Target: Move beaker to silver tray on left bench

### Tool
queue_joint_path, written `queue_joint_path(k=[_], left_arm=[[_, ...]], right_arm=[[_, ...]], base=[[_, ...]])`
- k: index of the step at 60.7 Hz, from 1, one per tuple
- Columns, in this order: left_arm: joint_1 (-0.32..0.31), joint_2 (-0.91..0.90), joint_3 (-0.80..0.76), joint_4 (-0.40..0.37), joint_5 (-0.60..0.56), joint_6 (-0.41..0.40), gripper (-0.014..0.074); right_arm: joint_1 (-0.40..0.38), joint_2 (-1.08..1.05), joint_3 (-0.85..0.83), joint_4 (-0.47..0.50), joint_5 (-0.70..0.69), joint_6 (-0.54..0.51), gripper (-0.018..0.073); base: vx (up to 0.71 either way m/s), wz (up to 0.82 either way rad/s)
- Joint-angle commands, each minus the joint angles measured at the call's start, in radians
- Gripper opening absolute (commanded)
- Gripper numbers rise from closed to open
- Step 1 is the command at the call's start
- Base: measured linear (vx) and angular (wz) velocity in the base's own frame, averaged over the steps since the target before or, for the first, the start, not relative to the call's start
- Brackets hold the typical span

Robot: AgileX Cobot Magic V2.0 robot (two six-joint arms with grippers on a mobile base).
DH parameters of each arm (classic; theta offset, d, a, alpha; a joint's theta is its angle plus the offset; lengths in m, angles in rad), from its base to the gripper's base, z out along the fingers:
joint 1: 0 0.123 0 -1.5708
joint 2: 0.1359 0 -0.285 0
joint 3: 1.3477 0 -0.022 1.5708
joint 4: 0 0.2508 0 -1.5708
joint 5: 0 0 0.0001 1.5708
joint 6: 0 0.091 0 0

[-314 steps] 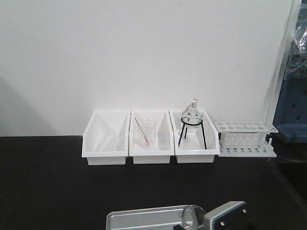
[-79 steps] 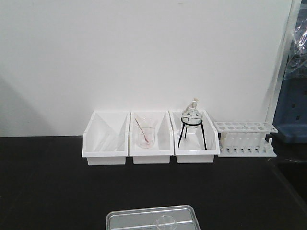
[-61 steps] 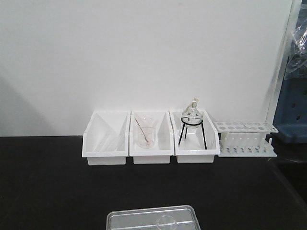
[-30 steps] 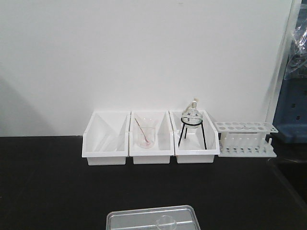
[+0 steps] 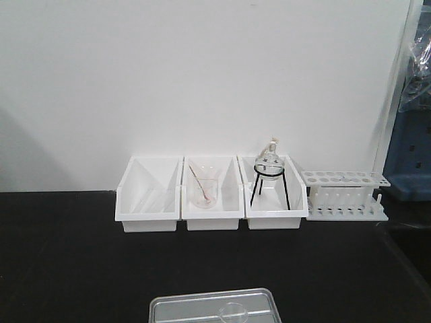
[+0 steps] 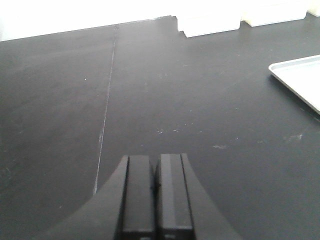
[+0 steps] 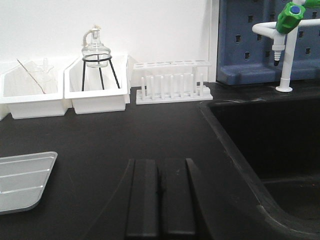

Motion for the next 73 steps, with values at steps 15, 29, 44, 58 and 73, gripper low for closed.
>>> queue_joint_path(k=[15,29,44,58,73], left_arm=[[-0.007,-0.007,0.020,-0.003,-0.075,-0.002,0.0001],[-0.007,-0.007,0.020,-0.003,-0.075,-0.002,0.0001],[-0.007,-0.007,0.020,-0.003,-0.075,-0.002,0.0001],[-0.007,-0.007,0.020,-0.003,-0.075,-0.002,0.0001],[-0.007,-0.007,0.020,-0.003,-0.075,-0.002,0.0001]], right_arm=[[-0.002,-0.013,0.006,-0.007,-0.092,-0.002,-0.0011],[-0.002,-0.013,0.006,-0.007,-0.092,-0.002,-0.0011],[-0.002,-0.013,0.006,-0.007,-0.092,-0.002,-0.0011],[-0.002,-0.013,0.006,-0.007,-0.092,-0.002,-0.0011],[-0.002,-0.013,0.006,-0.007,-0.092,-0.002,-0.0011]], base=[[0.00,0.00],[0.00,0.00],[0.00,0.00],[0.00,0.00],[0.00,0.00]])
